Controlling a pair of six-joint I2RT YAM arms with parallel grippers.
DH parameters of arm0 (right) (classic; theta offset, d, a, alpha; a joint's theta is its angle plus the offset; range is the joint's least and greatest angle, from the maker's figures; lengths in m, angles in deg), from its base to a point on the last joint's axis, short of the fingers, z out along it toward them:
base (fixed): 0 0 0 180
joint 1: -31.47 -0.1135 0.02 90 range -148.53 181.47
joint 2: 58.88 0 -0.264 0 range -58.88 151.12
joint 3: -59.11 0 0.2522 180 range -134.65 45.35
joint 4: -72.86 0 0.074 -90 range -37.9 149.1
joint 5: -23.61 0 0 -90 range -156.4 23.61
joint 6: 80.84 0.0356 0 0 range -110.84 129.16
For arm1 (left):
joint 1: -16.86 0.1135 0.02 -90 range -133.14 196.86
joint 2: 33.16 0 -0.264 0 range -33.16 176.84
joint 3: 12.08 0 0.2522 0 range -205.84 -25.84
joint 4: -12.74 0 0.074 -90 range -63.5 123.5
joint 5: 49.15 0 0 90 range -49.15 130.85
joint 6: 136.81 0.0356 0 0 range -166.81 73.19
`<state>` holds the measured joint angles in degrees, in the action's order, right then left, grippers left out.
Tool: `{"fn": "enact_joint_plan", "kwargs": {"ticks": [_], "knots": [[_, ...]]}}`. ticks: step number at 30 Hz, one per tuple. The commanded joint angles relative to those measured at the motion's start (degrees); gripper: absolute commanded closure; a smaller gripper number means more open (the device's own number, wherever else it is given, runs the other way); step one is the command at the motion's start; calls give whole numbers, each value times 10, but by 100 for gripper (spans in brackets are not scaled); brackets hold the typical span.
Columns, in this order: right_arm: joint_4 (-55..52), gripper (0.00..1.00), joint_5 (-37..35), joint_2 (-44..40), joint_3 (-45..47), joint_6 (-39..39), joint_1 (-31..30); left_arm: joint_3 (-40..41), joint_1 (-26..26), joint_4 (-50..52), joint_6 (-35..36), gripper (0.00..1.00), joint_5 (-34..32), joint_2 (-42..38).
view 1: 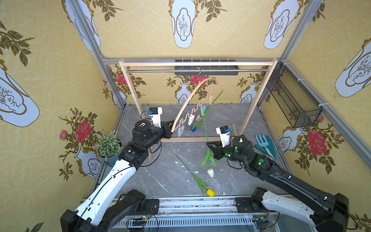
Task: Dry the flowers on a clothes hanger
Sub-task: Open the clamp at the hanger.
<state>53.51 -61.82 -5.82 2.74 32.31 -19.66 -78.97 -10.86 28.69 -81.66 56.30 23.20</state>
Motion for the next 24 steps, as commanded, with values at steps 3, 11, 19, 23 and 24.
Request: {"fn": "enact_joint_plan", "kwargs": {"ticks": [3, 11, 19, 23, 24], "knots": [[32, 100, -33, 0, -12, -4, -1, -12, -16, -4, 30, 79, 10, 10], [44, 100, -53, 2, -23, 3, 1, -18, -30, -4, 42, 72, 23, 25], [48, 100, -7, 40, -48, 13, 53, 13, -28, -60, 52, 48, 79, 39], [51, 100, 38, 57, -57, 15, 90, 18, -28, -95, 73, 42, 130, 56], [51, 100, 50, 61, -59, 13, 97, 19, -28, -105, 76, 40, 140, 60]]}}
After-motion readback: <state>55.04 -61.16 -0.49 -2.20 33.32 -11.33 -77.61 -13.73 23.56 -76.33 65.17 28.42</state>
